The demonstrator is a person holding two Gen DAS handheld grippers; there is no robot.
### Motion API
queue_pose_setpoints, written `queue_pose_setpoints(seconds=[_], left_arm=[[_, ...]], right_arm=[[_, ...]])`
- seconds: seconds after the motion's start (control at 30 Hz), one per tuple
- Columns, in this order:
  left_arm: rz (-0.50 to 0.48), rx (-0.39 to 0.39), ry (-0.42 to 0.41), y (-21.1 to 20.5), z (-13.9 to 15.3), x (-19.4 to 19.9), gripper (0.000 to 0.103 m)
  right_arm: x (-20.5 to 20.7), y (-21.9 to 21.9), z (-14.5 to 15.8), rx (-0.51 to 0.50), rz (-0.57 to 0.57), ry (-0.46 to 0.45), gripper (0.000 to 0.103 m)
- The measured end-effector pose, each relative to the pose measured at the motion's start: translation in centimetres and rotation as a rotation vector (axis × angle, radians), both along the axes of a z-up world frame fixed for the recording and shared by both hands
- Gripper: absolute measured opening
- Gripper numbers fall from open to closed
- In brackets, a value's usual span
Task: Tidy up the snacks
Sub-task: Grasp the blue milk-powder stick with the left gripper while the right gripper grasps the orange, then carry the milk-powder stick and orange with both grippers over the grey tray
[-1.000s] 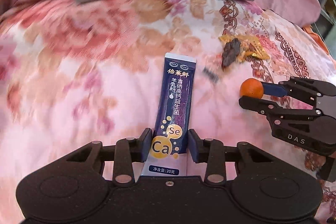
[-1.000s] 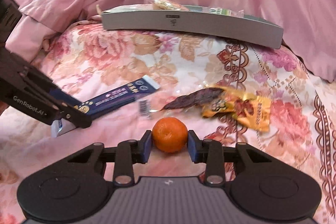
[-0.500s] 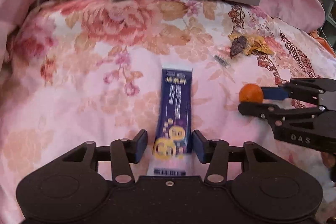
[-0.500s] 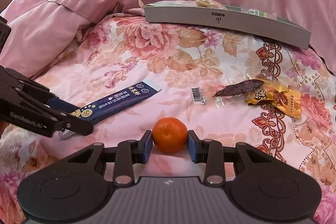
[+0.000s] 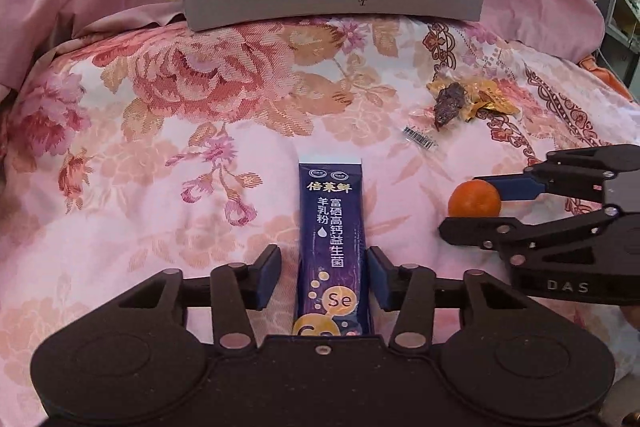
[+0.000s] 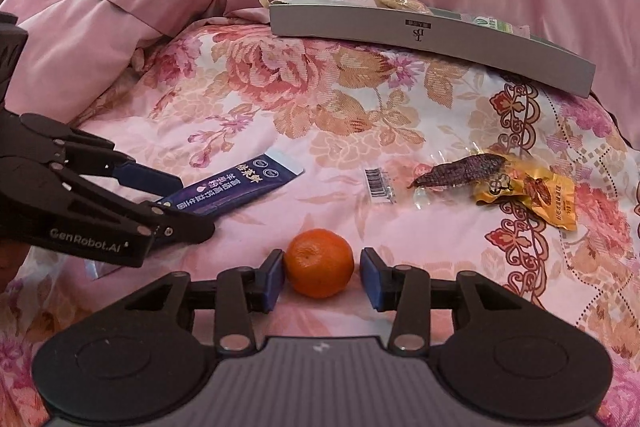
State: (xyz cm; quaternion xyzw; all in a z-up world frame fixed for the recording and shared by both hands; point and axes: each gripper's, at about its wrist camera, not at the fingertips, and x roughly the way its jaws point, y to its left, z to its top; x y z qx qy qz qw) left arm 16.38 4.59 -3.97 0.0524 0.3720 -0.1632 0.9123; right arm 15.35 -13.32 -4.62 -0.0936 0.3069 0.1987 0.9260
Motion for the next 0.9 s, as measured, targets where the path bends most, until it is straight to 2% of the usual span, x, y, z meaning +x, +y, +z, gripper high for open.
queue_pose_setpoints(seconds=[0.07,0.2,0.27,0.4,0.9], left_arm=[[-0.002,-0.011,0.001,0.1,0.0,0.0,0.039],[0.009,-0.036,0.006,0.3,0.0,-0.1,0.036],[0.02,-0.046,0.007,0.5,0.0,-0.1,0.034],[0.044,-0.069,0.005,0.7,0.2,-0.4,0.029],[0.058,-0.083,-0.026,0.2,0.7,-1.6,0.028]], right_arm=[[0.2,0.2,0.0,0.004,-0.004,0.001,0.048],[0.3,0.6,-0.1,0.003,-0.005,0.001,0.048],[0.2,0.8,-0.2,-0.001,-0.005,-0.002,0.04],[-0.3,0.9,-0.2,-0.002,-0.021,-0.016,0.039],[-2.1,0.5,0.0,0.015,-0.041,-0.028,0.038]])
